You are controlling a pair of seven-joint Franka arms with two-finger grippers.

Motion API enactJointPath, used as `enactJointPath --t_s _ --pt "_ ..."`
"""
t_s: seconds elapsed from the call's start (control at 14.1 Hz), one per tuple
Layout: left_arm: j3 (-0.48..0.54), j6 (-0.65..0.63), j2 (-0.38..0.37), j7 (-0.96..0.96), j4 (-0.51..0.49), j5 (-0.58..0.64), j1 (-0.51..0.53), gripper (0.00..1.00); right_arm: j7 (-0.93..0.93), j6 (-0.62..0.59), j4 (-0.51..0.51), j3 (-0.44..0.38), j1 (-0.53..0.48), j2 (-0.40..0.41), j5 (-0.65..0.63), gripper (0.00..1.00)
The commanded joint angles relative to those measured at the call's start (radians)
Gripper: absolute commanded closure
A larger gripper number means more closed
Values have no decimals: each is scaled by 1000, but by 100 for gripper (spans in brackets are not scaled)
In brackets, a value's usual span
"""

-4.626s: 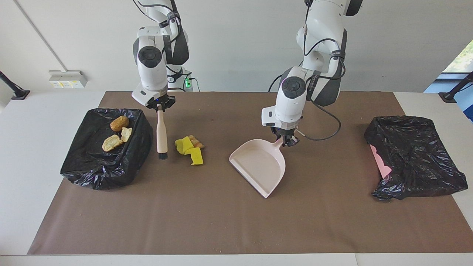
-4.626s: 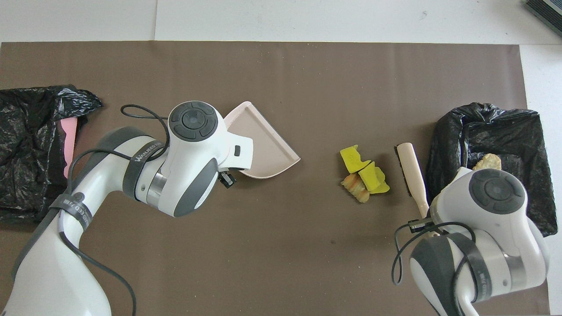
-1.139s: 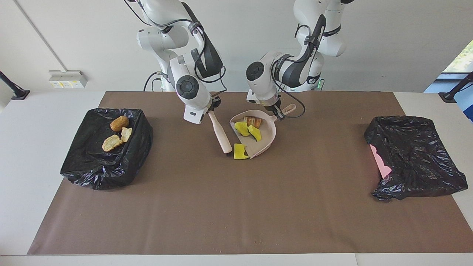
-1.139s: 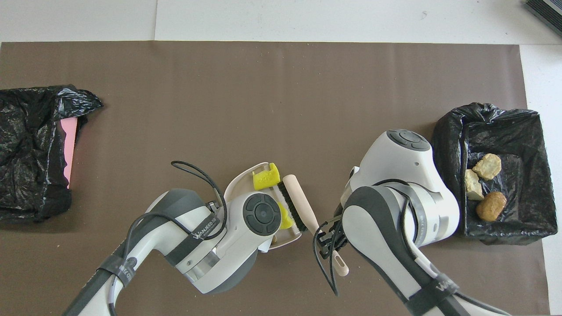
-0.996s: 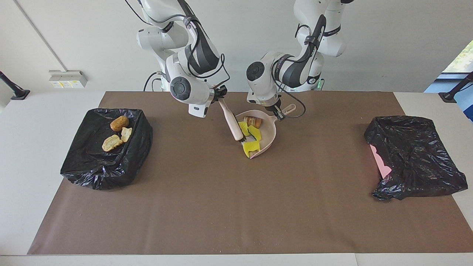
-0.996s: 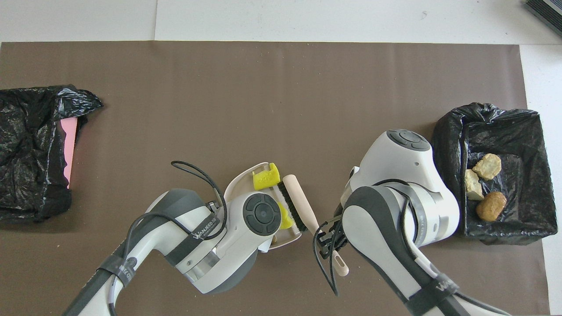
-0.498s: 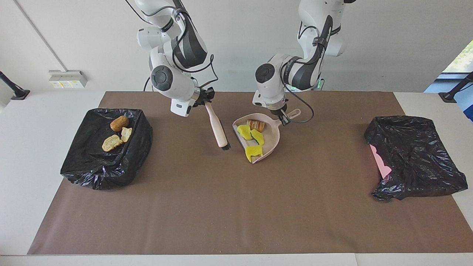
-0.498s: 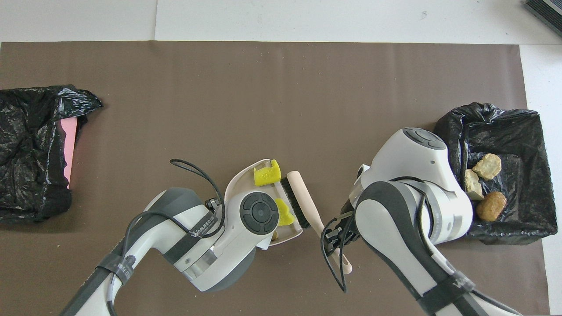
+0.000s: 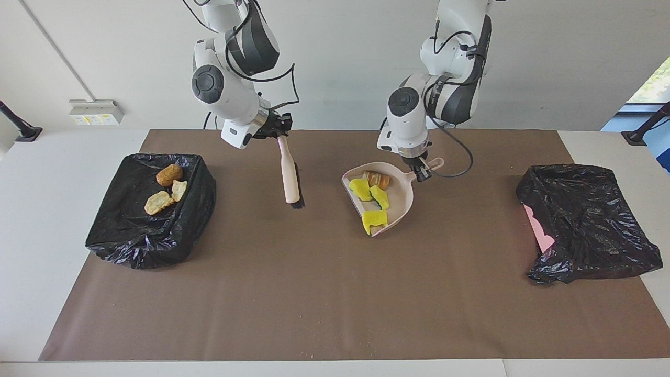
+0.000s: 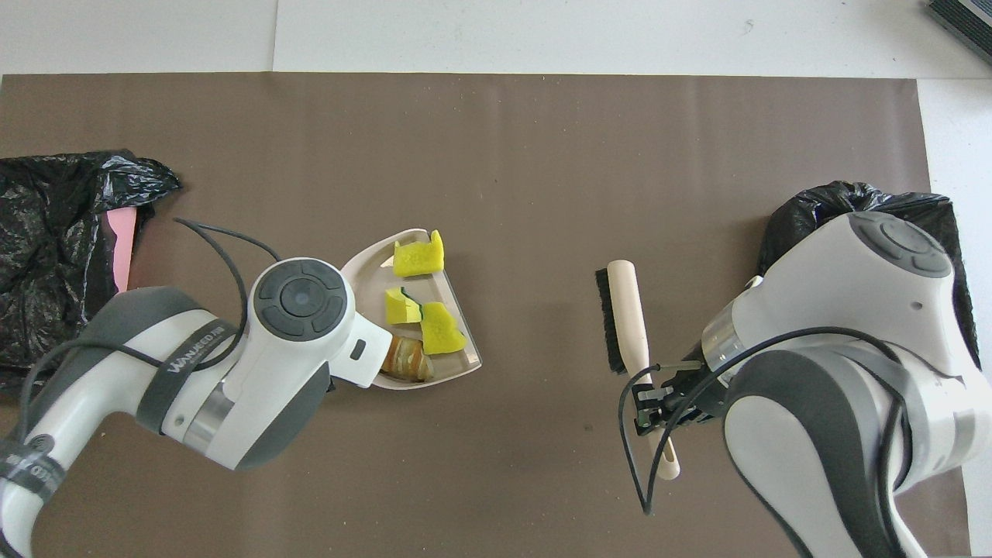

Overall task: Sweep and dump trash in bin
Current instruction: 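Carry the dustpan to the black bag and tip it with the left gripper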

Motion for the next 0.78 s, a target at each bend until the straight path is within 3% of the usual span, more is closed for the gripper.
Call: enactJointPath --t_s 0.0,0.36,0.71 --pt "-9 -10 -17 79 47 12 167 100 47 105 -94 2 84 -36 -17 100" --pt "-7 -9 -17 287 122 12 425 100 55 346 -255 2 207 -48 -19 100" --pt "-6 17 -13 499 154 11 622 100 61 465 -331 4 273 -47 -55 100"
